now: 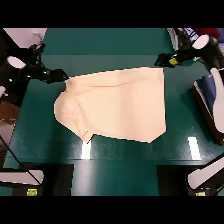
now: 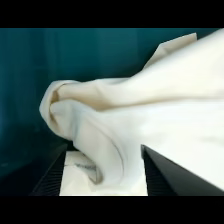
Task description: Fold the shirts.
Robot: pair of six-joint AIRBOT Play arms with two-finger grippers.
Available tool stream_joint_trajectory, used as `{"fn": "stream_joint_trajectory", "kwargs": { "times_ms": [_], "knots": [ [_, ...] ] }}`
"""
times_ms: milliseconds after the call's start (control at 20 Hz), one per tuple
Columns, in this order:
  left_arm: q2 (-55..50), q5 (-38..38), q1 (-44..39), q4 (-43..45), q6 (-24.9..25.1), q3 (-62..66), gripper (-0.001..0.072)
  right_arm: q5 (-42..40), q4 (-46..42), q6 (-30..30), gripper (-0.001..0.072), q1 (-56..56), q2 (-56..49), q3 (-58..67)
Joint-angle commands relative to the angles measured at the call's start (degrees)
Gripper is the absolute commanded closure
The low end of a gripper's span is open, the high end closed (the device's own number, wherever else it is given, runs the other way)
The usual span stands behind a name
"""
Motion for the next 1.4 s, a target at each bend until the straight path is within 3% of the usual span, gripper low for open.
{"fn": "stream_joint_trajectory", "kwargs": {
  "times_ms": [0,300,600,1000,1100,1150,1250,1350],
  "knots": [
    [4.13,-9.53,4.79,1.14,-1.42,1.05,0.0145,11.28,4.07,-3.19,0.0303,-2.93,3.98,-1.68],
    [16.83,-18.40,12.22,4.57,-2.60,-18.05,0.0143,14.56,9.22,-6.78,0.0303,-4.11,20.06,-27.67],
    [21.79,-12.74,12.44,4.96,-4.39,-35.82,0.0143,11.61,12.94,-8.28,0.0303,-4.17,31.82,-45.44],
    [21.59,-0.96,12.26,-0.79,-4.26,-42.12,0.0143,8.61,13.05,-8.22,0.0304,-4.17,38.51,-51.34],
    [21.59,1.09,12.26,-4.52,-1.84,-42.91,0.0144,8.61,13.03,-8.20,0.0304,-4.17,38.51,-51.34],
    [21.59,1.60,12.26,-5.55,-1.31,-42.88,0.0215,8.63,12.98,-8.20,0.0304,-4.17,38.51,-51.34],
    [21.59,2.21,12.26,-6.29,-1.27,-42.91,0.0453,9.05,12.76,-8.15,0.0304,-4.26,38.51,-51.36],
    [21.59,1.66,12.26,-6.27,-0.79,-42.91,0.0599,9.70,12.33,-7.54,0.0304,-4.46,38.51,-51.54]
  ]
}}
